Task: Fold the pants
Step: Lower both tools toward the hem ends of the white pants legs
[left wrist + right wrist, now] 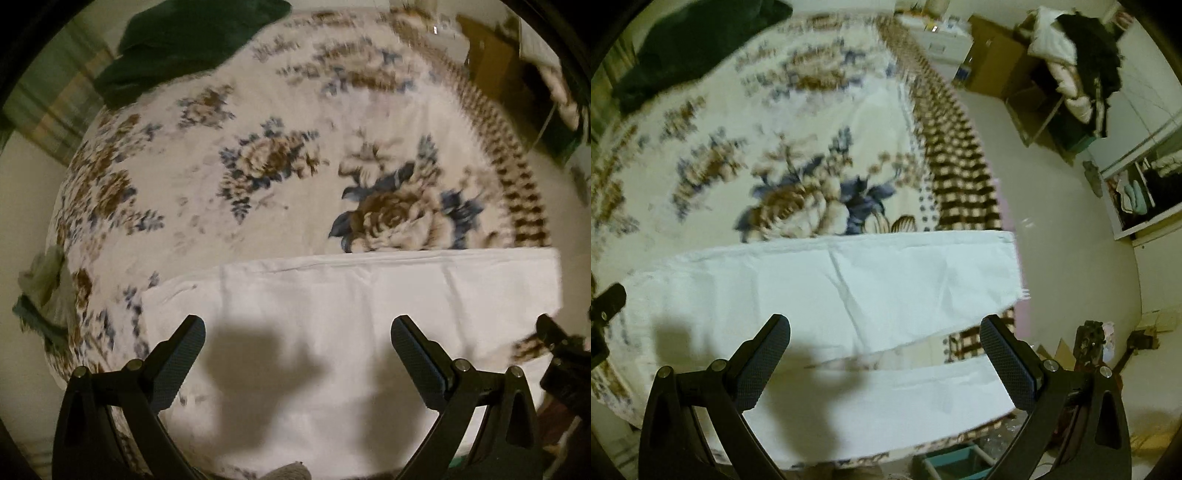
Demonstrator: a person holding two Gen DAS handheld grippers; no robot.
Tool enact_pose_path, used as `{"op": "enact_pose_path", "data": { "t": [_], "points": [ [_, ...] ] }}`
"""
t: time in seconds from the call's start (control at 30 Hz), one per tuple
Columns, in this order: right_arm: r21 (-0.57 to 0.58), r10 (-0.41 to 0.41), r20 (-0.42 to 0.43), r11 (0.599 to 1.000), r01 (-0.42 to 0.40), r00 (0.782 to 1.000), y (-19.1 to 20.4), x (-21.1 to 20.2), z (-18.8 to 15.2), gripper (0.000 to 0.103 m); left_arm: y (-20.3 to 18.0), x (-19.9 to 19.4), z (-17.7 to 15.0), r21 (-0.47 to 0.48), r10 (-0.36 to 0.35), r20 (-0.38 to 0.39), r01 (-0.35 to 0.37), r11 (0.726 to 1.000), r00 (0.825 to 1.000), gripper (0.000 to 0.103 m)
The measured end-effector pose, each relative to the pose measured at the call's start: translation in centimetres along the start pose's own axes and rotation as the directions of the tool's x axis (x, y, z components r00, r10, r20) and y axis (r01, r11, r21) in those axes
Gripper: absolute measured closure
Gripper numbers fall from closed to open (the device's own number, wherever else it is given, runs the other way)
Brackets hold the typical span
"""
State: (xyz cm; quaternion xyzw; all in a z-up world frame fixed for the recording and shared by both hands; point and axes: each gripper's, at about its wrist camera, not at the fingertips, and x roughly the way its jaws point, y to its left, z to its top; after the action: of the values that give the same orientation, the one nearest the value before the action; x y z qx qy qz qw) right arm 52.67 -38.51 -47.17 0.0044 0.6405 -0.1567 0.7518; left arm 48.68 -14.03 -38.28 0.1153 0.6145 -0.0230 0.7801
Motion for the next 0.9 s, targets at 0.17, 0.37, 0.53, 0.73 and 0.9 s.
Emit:
{"op": "enact_pose_path", "data": {
  "t": [0.17, 0.37, 0.53, 0.73, 0.9],
  "points": [
    [-0.104, -0.023, -0.092, 0.995, 0.013, 0.995, 1.4, 11.8, 2.7, 0.000, -3.3, 8.9, 2.4, 0.098, 0.051, -0.074, -0.043, 0.994, 0.996, 0.000],
    [-0.307, -0.078, -0.165, 0.951, 0.024, 0.983, 4.7, 21.7, 4.7, 0.000, -7.1, 17.3, 4.1, 0.229, 0.081, -0.152, -0.044, 0.972, 0.985, 0.000],
    [-0.443, -0.110, -0.223, 0.897, 0.000, 0.968, 7.1, 26.5, 5.2, 0.000, -8.7, 21.9, 4.2, 0.310, 0.073, -0.197, -0.009, 0.951, 0.978, 0.000],
    [-0.492, -0.028, -0.270, 0.863, -0.113, 0.962, 8.3, 27.8, 6.6, 0.032, -8.5, 21.7, 4.3, 0.315, -0.142, -0.177, 0.193, 0.929, 0.974, 0.075],
    [-0.443, 0.006, -0.233, 0.889, -0.112, 0.972, 8.5, 26.2, 7.1, 0.092, -8.0, 19.9, 3.6, 0.305, -0.183, -0.116, 0.210, 0.929, 0.976, 0.093]
  ]
}}
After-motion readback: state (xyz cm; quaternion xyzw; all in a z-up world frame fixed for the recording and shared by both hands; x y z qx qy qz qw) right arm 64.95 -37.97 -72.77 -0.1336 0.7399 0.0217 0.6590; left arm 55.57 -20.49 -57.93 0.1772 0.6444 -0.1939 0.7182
